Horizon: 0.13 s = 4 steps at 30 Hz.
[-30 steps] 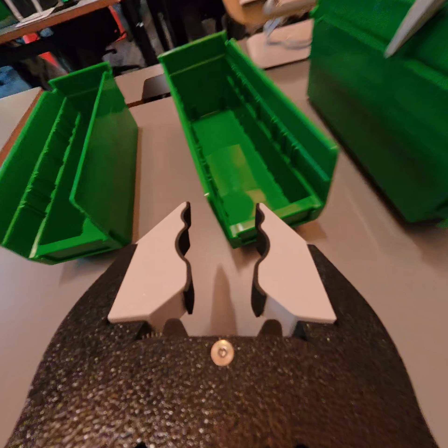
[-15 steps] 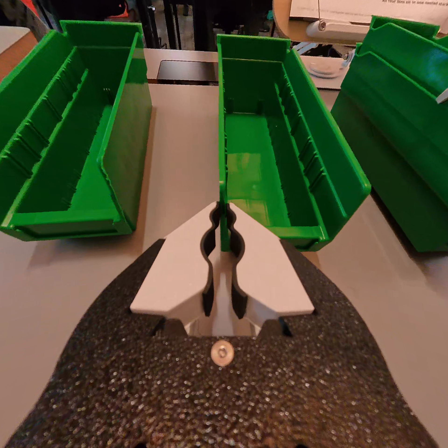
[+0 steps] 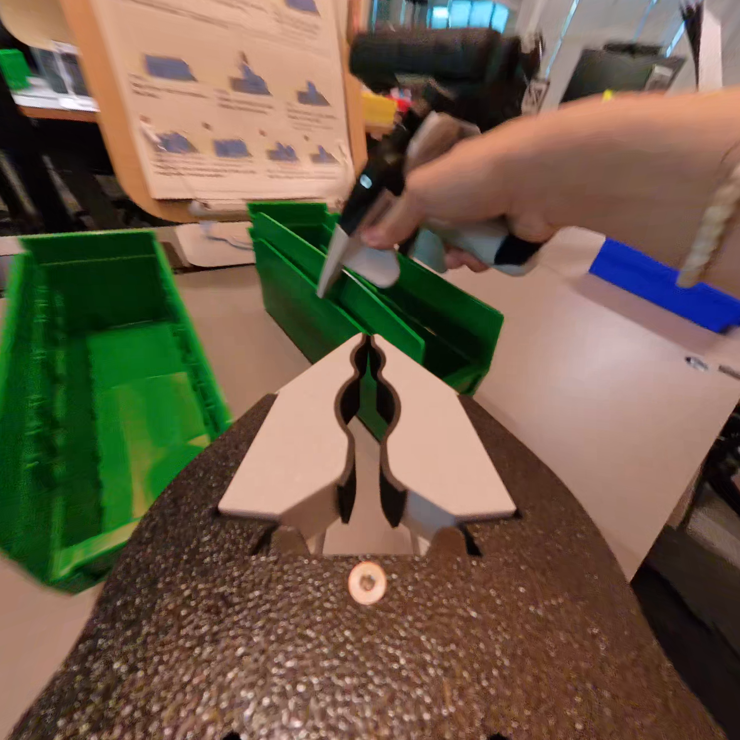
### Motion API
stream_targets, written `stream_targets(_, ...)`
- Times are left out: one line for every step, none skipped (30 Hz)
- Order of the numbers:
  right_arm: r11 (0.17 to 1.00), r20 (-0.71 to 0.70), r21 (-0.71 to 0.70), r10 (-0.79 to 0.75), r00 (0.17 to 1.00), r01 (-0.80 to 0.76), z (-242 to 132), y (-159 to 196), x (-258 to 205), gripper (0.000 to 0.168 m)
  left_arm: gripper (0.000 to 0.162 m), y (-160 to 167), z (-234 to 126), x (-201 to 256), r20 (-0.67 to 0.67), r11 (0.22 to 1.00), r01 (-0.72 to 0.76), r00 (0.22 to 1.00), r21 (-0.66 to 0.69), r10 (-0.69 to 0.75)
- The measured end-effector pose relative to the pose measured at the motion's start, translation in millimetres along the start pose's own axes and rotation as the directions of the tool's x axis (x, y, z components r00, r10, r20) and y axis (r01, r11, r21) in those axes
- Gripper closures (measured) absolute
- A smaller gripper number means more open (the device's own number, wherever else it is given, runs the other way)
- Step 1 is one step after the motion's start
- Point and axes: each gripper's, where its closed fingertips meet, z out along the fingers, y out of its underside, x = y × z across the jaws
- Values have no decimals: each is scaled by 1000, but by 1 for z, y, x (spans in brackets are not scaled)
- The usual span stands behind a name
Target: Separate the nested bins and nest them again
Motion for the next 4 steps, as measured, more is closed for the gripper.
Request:
stream_targets(1000,2,1,1,1000,-1,0,1,0,65,162,9,13,6,-3,999,-12,1000,-37,12)
stream_targets(1000,3,3,3,1000,-3,0,1,0,65,162,19,25,8,10,996,-9,1000,-84,10)
stream_targets(1000,4,6,3,1000,-3,0,1,0,65,162,25,35,6,35,994,9,999,-106,-5)
stream_targets(1000,4,7,2,1000,-2,0,1,0,65,162,27,42,2,60,994,42,998,-98,-36)
